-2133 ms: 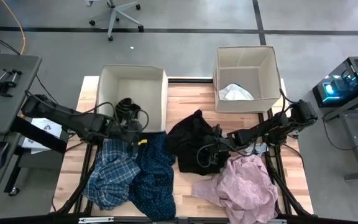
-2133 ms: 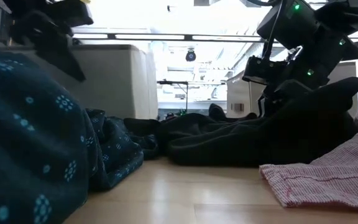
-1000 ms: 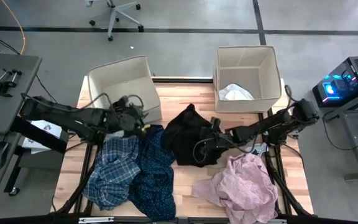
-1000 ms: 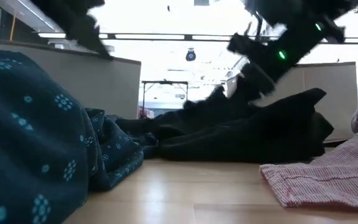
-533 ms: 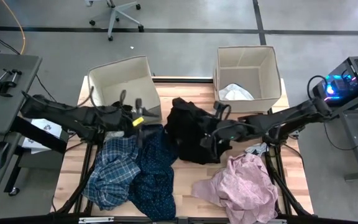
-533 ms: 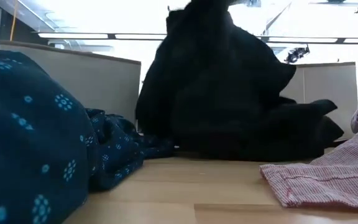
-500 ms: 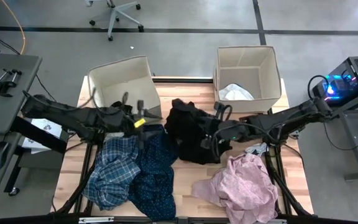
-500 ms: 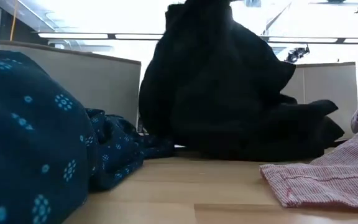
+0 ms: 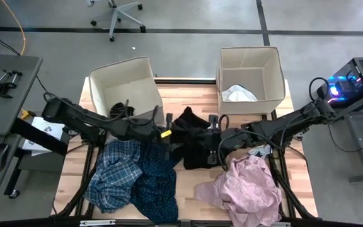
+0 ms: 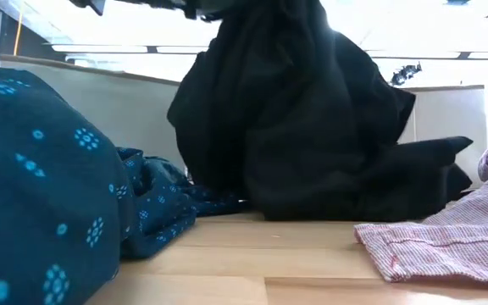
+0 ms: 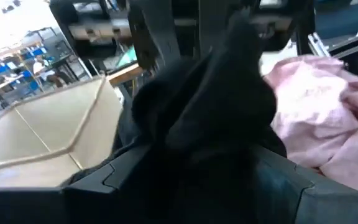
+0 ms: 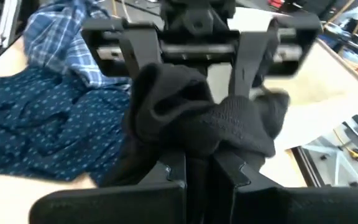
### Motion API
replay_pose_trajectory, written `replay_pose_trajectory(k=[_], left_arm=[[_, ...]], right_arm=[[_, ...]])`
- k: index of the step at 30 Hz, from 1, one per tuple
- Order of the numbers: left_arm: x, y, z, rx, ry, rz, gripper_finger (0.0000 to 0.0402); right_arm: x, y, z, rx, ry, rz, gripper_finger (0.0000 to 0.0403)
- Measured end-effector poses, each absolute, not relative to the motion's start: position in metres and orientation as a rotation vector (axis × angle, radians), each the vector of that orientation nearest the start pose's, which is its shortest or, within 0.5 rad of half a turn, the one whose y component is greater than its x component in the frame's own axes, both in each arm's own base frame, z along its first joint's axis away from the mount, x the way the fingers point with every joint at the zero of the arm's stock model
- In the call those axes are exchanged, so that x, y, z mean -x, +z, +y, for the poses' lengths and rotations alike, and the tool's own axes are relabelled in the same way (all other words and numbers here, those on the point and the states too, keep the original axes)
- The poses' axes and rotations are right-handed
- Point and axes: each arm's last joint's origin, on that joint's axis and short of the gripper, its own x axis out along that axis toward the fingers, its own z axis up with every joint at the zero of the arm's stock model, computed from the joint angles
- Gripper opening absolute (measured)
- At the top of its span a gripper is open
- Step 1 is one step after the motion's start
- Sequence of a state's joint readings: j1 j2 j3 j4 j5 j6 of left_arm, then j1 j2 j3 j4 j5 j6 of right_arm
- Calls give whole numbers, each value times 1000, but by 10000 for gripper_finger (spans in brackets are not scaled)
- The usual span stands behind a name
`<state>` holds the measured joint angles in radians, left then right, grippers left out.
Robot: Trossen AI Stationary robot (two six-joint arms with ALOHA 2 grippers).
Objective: Sort clothes
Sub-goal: Put the black pants into the left laundry bin
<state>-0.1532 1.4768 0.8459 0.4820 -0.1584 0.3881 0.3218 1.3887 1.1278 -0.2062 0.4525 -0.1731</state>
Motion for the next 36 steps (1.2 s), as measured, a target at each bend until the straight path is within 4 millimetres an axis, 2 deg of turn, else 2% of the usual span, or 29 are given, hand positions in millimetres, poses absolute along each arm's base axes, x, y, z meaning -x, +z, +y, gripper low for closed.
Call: replay_pose_trajectory(k=[4,8,13,15,17,21,25,29,36], left_arm=[[-327,244,-41,-382,-30,189,207],[-331,237,-39,-332,-131,198,155],[-333,230,-35,-311,-231,218,35],[-335,232,-33,-299,-222,225,14],[-336,242,-33,-301,-199,216,18],[-334,282,-29,-381,-68,209,10],[-325,342,-20,-527,132,153,7],[-304,412,-2,-674,365,65,7],[-247,521,31,-822,710,-91,7]], right_arm=[[-296,316,85,350,-91,444,13],[-297,315,85,330,-91,443,34],[-296,317,81,259,-107,468,103],[-293,322,80,243,-122,512,133],[-286,333,81,209,-181,552,156],[-266,352,84,207,-436,589,170],[-252,355,89,248,-598,580,171],[-245,344,89,254,-683,579,171],[-241,317,87,239,-731,616,172]])
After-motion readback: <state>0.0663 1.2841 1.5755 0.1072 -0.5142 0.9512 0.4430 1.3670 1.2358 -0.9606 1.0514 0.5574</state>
